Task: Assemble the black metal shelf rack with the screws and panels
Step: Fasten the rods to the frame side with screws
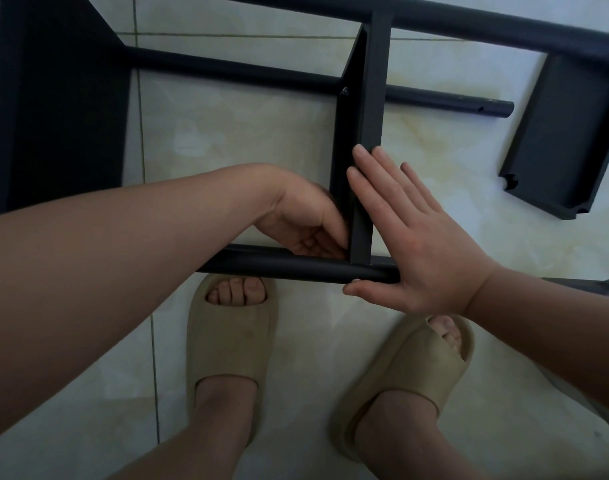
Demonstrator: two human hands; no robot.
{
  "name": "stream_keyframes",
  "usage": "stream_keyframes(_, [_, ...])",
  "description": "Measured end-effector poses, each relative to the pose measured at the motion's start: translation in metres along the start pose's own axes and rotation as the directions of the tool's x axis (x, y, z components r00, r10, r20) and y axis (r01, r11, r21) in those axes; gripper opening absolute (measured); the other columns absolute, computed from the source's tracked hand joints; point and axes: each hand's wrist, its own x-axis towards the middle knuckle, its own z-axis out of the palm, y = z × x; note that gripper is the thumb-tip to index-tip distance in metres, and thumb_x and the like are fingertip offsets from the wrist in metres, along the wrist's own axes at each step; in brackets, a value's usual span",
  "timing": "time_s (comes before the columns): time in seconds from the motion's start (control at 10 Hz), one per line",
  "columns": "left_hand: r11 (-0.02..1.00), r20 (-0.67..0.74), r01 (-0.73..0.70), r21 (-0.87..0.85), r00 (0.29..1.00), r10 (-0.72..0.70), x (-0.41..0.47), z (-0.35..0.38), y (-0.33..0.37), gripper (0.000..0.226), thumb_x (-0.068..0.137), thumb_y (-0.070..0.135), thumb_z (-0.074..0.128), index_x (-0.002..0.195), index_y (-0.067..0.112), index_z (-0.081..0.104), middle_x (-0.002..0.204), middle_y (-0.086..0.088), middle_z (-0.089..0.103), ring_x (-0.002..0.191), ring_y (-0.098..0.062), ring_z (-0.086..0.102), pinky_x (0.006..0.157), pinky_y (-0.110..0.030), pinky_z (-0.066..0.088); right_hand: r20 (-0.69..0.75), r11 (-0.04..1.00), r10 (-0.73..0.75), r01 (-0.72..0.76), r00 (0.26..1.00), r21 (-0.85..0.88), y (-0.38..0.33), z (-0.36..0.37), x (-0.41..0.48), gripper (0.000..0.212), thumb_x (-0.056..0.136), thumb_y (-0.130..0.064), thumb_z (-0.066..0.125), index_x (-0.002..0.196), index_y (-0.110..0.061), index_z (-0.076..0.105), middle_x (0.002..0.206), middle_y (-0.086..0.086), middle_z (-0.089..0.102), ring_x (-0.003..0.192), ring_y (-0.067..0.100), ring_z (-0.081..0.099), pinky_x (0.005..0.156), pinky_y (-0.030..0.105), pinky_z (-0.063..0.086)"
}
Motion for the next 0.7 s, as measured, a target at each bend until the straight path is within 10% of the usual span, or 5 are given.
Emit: stream_keyframes(0.7, [0.993,-0.083,-0.002,0.116,0.996,0.012,-0.0017,0.0030,0.0136,0.021,0.090,-0.006,0.059,0.109,0.000,0.065,0.091,-0.013,0.064,0.074,-0.016,0.062,0.076,-0.027,0.053,-0.001,1.000,-0.002,0.002,1.000,0.001,-0.0001,0.0002,-0.0003,0.111,0.086,-0.071,0.057,0.160,0.001,0.017,0.170,0.018,0.006,0.158,0.032,0.001,0.125,0.058,0.016])
